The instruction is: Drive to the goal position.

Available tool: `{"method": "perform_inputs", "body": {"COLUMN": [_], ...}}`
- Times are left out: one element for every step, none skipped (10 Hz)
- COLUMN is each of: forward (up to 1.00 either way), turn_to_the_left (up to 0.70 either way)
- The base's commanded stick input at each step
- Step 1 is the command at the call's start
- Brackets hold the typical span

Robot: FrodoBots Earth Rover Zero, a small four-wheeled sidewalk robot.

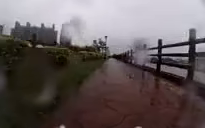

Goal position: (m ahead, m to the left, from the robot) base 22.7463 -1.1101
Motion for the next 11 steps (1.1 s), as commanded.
{"method": "perform_inputs", "body": {"forward": [0.0,0.0,0.0,0.0,0.0,0.0,0.0,0.0,0.0,0.0,0.0], "turn_to_the_left": [0.0,0.0,0.0,-0.18,-0.85,-1.0,-1.0,-1.0,-0.98,-0.86,-0.58]}}
